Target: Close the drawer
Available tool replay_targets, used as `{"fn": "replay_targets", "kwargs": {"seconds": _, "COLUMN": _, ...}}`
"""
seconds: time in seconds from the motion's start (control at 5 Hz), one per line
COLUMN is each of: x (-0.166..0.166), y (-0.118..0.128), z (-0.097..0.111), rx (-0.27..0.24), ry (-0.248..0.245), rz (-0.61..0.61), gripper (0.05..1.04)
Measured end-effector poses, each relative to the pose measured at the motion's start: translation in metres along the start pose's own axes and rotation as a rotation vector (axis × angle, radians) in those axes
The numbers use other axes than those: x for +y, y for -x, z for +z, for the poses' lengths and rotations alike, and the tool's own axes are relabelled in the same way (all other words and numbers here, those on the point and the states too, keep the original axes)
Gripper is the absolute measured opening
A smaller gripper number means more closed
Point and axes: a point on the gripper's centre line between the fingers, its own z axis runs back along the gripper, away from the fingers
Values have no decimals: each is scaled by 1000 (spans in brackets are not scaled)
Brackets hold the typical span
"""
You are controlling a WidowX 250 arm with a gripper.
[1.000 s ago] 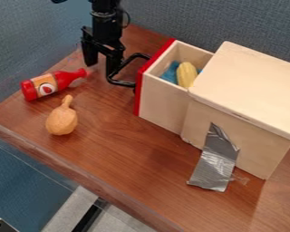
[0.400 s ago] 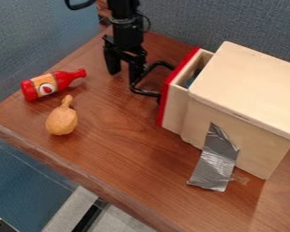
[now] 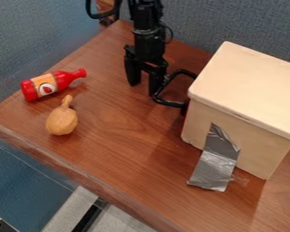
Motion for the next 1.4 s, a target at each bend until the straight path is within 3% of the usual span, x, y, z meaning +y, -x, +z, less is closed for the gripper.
{"fn": "replay_targets", "kwargs": {"seconds": 0.2, "x": -7, "y": -4, "z": 10, "rx": -26, "ry": -3, "rz": -16, "gripper": 1000}}
{"fn": "replay_targets", "kwargs": {"seconds": 0.4, "x": -9, "y": -3, "z": 8, "rx": -18, "ry": 1, "rz": -12, "gripper": 1000}}
{"fn": "replay_targets", "kwargs": {"seconds": 0.6, "x": -8, "y": 0, "z": 36, "rx": -45, "ry": -51, "rz": -11, "gripper": 1000}}
{"fn": "replay_targets", "kwargs": {"seconds": 0.8, "x": 10, "y": 14, "z": 67, "rx": -92, "ry": -95, "rz": 65, "gripper": 1000}}
{"fn": "replay_targets", "kwargs": {"seconds": 1.0, "x": 22, "y": 32, "z": 95, "rx": -111, "ry": -111, "rz": 137, "gripper": 1000}}
{"fn": "replay_targets", "kwargs": {"seconds": 1.2, "x": 13, "y": 46, "z": 109, "rx": -114, "ry": -122, "rz": 146, "gripper": 1000}}
{"fn": "replay_targets", "kwargs": {"seconds": 1.4, "x": 0, "y": 61, "z": 107, "rx": -106, "ry": -84, "rz": 145, "gripper": 1000}}
